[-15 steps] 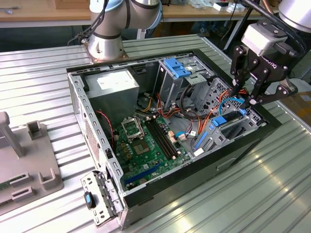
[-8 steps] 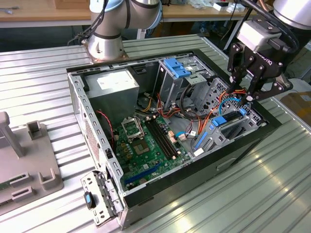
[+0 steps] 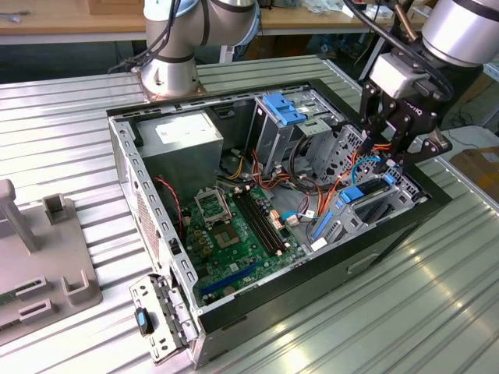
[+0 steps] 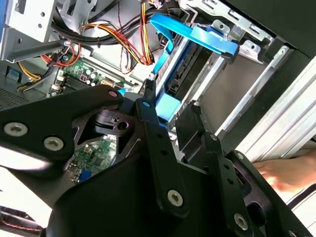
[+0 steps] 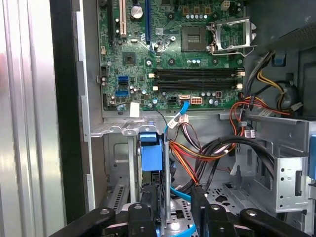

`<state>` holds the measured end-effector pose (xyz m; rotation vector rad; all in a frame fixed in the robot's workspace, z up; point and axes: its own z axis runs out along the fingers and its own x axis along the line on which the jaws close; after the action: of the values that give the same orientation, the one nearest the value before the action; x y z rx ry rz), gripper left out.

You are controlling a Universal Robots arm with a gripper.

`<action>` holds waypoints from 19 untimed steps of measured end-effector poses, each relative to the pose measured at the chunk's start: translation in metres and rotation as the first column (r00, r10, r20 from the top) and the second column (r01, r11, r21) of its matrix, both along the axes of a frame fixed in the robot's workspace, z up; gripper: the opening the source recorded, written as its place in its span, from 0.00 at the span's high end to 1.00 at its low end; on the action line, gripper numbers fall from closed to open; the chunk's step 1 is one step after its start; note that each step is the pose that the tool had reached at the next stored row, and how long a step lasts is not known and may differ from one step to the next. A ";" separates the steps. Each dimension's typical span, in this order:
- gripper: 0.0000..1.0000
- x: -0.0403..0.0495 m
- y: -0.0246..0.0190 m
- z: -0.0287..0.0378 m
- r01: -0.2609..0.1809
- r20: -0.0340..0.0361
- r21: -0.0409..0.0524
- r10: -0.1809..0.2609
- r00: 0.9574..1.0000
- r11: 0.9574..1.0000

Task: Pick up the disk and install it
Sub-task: 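Insert the disk into the insertion slot, then insert the first disk wire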

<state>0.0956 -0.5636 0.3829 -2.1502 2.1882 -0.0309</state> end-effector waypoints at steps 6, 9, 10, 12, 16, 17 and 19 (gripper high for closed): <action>0.56 0.0005 0.0002 -0.0076 0.000 0.000 0.000 0.000 1.000 1.000; 0.56 0.0006 0.0003 -0.0078 0.000 0.000 0.000 0.000 1.000 1.000; 0.56 0.0005 0.0002 -0.0078 0.000 0.000 0.000 0.000 1.000 1.000; 0.56 0.0006 0.0003 -0.0078 0.000 0.000 0.000 0.000 1.000 1.000; 0.56 0.0006 0.0003 -0.0079 0.000 0.000 0.000 0.000 1.000 1.000; 0.56 0.0006 0.0002 -0.0079 0.000 0.000 0.000 0.000 1.000 1.000; 0.56 0.0006 0.0003 -0.0080 0.000 0.000 0.000 0.000 1.000 1.000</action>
<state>0.0962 -0.5633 0.3749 -2.1502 2.1882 -0.0308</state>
